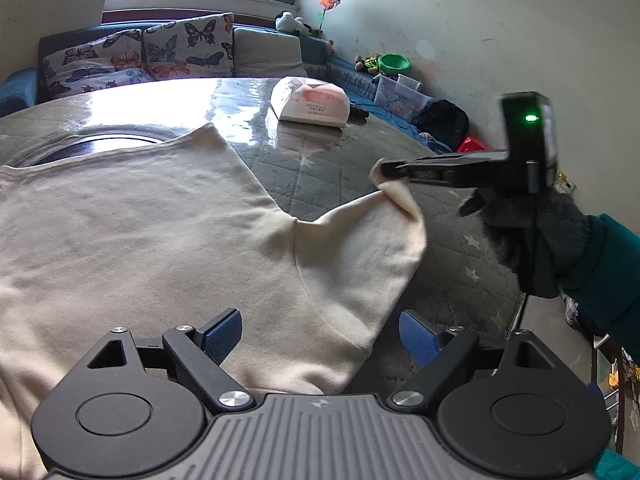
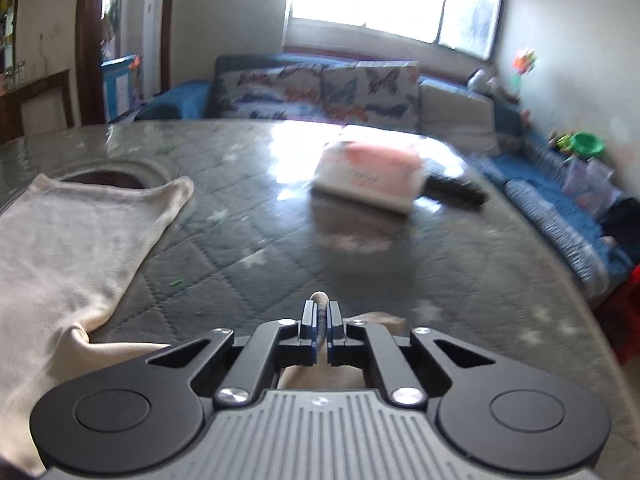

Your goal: Fold clothes

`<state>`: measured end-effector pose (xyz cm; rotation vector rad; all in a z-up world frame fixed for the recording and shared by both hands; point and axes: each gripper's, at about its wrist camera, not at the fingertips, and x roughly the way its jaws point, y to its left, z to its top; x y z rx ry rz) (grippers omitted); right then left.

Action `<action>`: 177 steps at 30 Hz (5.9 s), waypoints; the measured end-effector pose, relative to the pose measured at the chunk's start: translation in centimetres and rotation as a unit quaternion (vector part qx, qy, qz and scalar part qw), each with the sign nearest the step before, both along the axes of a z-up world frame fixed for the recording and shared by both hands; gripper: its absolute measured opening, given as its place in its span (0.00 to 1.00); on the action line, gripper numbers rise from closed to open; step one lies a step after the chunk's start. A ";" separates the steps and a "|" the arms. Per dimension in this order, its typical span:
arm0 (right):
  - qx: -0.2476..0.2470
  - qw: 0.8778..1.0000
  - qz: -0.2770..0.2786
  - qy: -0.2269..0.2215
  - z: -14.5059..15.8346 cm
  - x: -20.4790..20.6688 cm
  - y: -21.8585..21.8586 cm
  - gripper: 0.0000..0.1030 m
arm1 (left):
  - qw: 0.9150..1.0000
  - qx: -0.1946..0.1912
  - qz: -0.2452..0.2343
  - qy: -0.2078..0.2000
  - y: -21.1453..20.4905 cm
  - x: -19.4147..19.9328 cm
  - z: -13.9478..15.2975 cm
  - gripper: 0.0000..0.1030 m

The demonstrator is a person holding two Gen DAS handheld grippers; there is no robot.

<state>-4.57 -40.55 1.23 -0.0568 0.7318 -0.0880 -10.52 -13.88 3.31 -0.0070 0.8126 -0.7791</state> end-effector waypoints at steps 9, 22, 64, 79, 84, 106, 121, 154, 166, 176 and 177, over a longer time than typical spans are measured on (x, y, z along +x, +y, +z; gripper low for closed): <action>0.014 0.996 -0.085 0.004 0.2 -5.1 -5.2 0.05 | 1.000 0.003 -0.017 0.009 -0.5 -0.3 -1.0 0.85; 0.025 0.999 -0.025 -0.017 0.7 -3.2 -3.7 0.19 | 0.998 -0.019 0.058 -0.004 4.5 -1.2 1.0 0.87; 0.058 0.995 -0.085 -0.012 0.6 -4.8 -6.2 0.57 | 0.974 0.010 0.222 -0.037 13.3 0.6 2.6 0.90; 0.081 0.994 -0.069 -0.005 -0.5 -5.4 -6.1 0.38 | 0.992 0.021 0.124 -0.021 5.0 0.8 1.1 0.90; 0.093 0.994 -0.063 -0.010 -0.4 -5.3 -6.1 0.10 | 0.994 0.028 0.105 -0.019 3.1 0.7 0.7 0.91; 0.205 0.974 0.028 -0.089 9.7 -6.0 -3.0 0.08 | 0.996 0.050 0.051 -0.045 -0.1 0.0 -0.6 0.93; 0.199 0.948 0.246 -0.040 11.8 -1.0 13.5 0.08 | 0.980 0.012 0.187 -0.065 12.1 -1.3 1.9 0.95; 0.146 0.963 0.213 0.075 1.0 -2.5 9.6 0.21 | 0.988 0.004 0.147 -0.052 8.2 0.7 0.9 0.71; 0.125 0.963 0.235 0.032 2.2 -0.9 11.6 0.21 | 0.986 0.010 0.163 -0.024 9.3 1.3 -0.5 0.71; 0.091 0.955 0.280 0.031 2.2 -2.2 13.8 0.21 | 0.984 0.007 0.179 -0.024 10.8 0.2 -0.1 0.71; 0.083 0.953 0.290 0.038 1.9 -2.4 14.3 0.21 | 0.983 0.006 0.182 -0.026 11.0 0.0 -0.1 0.71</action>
